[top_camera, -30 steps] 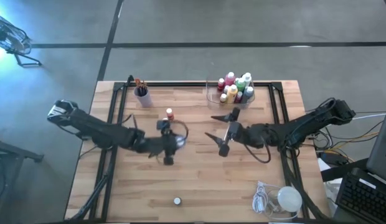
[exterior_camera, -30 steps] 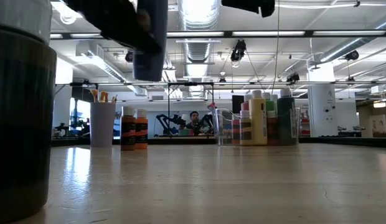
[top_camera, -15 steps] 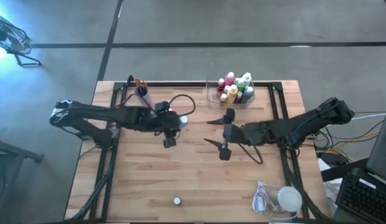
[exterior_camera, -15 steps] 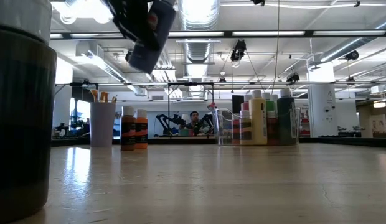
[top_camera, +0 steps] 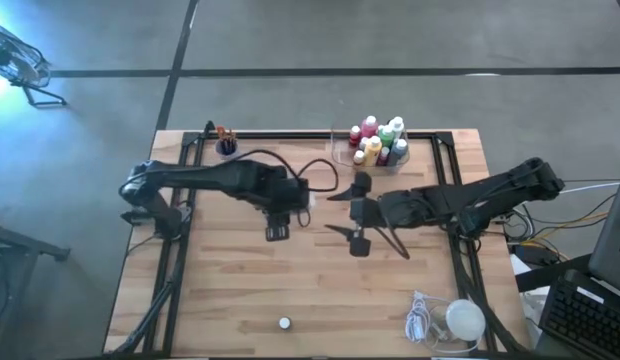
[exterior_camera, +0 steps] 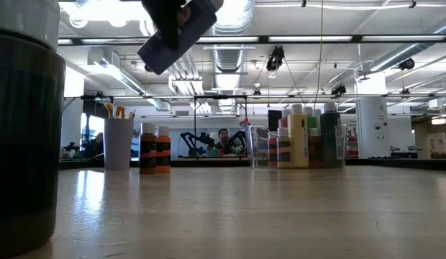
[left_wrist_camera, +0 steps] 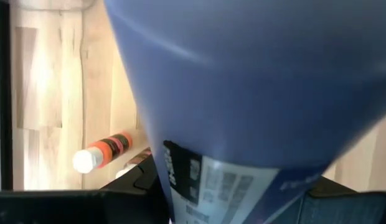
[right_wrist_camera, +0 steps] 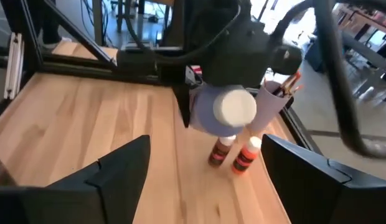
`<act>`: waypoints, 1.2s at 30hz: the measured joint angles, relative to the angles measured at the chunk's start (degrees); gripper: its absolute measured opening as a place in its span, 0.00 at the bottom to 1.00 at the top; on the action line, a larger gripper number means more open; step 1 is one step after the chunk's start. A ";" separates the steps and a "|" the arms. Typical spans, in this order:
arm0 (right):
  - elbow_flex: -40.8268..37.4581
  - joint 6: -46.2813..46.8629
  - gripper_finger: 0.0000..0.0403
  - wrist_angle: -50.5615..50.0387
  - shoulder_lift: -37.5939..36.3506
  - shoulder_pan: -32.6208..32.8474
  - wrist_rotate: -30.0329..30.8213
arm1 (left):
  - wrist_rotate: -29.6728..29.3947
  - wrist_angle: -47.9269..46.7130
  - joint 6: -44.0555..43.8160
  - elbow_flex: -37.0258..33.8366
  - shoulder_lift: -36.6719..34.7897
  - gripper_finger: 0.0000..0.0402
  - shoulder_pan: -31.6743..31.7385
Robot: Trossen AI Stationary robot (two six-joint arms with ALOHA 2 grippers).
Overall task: Pick & Place Paint Supplies
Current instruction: Put the blue paint bottle into the transparent bin
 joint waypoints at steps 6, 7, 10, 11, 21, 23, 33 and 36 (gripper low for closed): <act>-0.31 -0.01 0.80 0.54 0.72 -0.53 0.51 | 0.66 -3.79 1.37 7.55 5.27 0.46 0.03; -0.33 -0.01 0.80 0.54 0.75 -0.63 0.51 | 0.79 -3.70 1.73 8.41 5.96 0.46 0.02; -0.37 -0.01 0.81 0.52 0.78 -1.16 0.53 | 2.32 -3.74 3.11 10.28 7.68 0.46 0.00; -0.37 0.03 0.81 0.53 0.78 -1.27 0.54 | 2.71 -3.89 3.49 10.74 8.12 0.46 0.00; -0.40 -0.05 0.72 0.36 1.32 -1.90 0.64 | 3.20 -2.79 5.94 11.38 8.96 0.46 0.00; -0.42 -0.25 0.70 0.39 1.61 -1.90 0.64 | 3.20 -2.03 6.30 11.38 8.94 0.46 0.00; -0.44 -0.27 0.63 0.68 2.61 -3.03 0.60 | 3.35 -0.93 8.56 11.17 8.94 0.46 0.00; -0.44 -0.25 0.60 1.13 2.61 -3.34 0.57 | 3.72 -1.02 8.58 10.92 8.94 0.46 -0.02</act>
